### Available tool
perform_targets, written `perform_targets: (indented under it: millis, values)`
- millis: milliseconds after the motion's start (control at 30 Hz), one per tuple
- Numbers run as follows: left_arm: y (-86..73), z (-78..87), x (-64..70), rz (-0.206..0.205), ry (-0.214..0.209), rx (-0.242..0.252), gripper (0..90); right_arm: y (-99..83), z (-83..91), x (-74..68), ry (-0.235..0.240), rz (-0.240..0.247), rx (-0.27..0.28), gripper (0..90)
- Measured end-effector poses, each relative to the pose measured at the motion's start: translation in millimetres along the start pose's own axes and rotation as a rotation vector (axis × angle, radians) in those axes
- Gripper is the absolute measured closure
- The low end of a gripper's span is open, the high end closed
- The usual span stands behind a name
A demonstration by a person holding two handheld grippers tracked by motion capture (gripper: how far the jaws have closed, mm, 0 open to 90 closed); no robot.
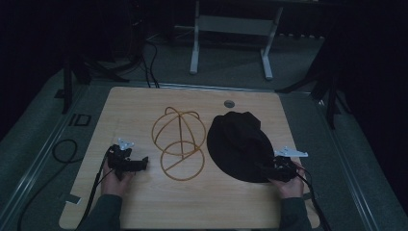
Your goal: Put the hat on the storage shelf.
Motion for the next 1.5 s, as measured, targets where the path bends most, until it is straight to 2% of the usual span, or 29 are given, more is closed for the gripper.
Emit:
perform_targets:
  millis: [67,167,200,367,433,533,633,733,833,933,1000,1200,1367,1500]
  values:
    - [0.0,0.0,0.0,0.000,0.000,0.000,1.5,1.1,5.5,-1.4,-0.005,0.025,-0.002,40.0]
    - [0.0,0.0,0.0,0.000,0.000,0.000,1.5,1.8,7.7,-1.3,0.001,0.026,-0.004,42.5]
    - [0.0,0.0,0.0,0.000,0.000,0.000,1.5,4.0,16.1,-1.4,0.019,0.015,0.009,45.3]
    - [0.0,0.0,0.0,0.000,0.000,0.000,1.5,1.1,24.7,0.4,0.035,0.003,-0.013,47.1]
    - [0.0,0.0,0.0,0.000,0.000,0.000,1.5,0.6,27.3,0.2,0.035,0.013,-0.033,46.7]
    - [0.0,0.0,0.0,0.000,0.000,0.000,1.5,-0.4,28.9,-1.0,0.027,0.037,-0.081,42.1]
    - [0.0,0.0,0.0,0.000,0.000,0.000,1.5,1.4,30.3,-3.2,0.028,0.043,-0.088,37.5]
    - [0.0,0.0,0.0,0.000,0.000,0.000,1.5,4.8,32.5,-2.4,-0.010,0.051,-0.095,24.6]
    - [0.0,0.0,0.0,0.000,0.000,0.000,1.5,9.3,35.0,-1.4,-0.005,0.027,-0.098,19.2]
    - [0.1,-0.1,0.2,0.003,0.000,0.002,1.5,13.8,36.6,-1.6,0.015,0.023,-0.104,13.1]
    - [0.1,-0.1,0.2,0.003,0.000,0.002,1.5,16.6,37.4,-3.5,0.033,0.037,-0.118,11.8]
    - [0.1,-0.1,0.3,0.003,0.000,0.002,1.5,26.6,37.4,-11.2,0.031,0.102,-0.173,15.1]
    - [0.1,-0.1,0.2,0.003,0.000,0.002,1.5,35.4,34.3,-16.8,0.026,0.168,-0.232,24.2]
    - [0.0,0.0,0.2,0.003,-0.001,0.001,1.5,43.3,32.8,-20.0,0.036,0.193,-0.254,30.4]
Point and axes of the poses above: each handheld gripper's, and its own axes: z roughly backward along the jaws, y roughly out of its top, x roughly to its right, the point moved 6 cm from there along -z, roughly forward along the jaws, and after that the axes turned 4 degrees about y, right-handed, at the moved point
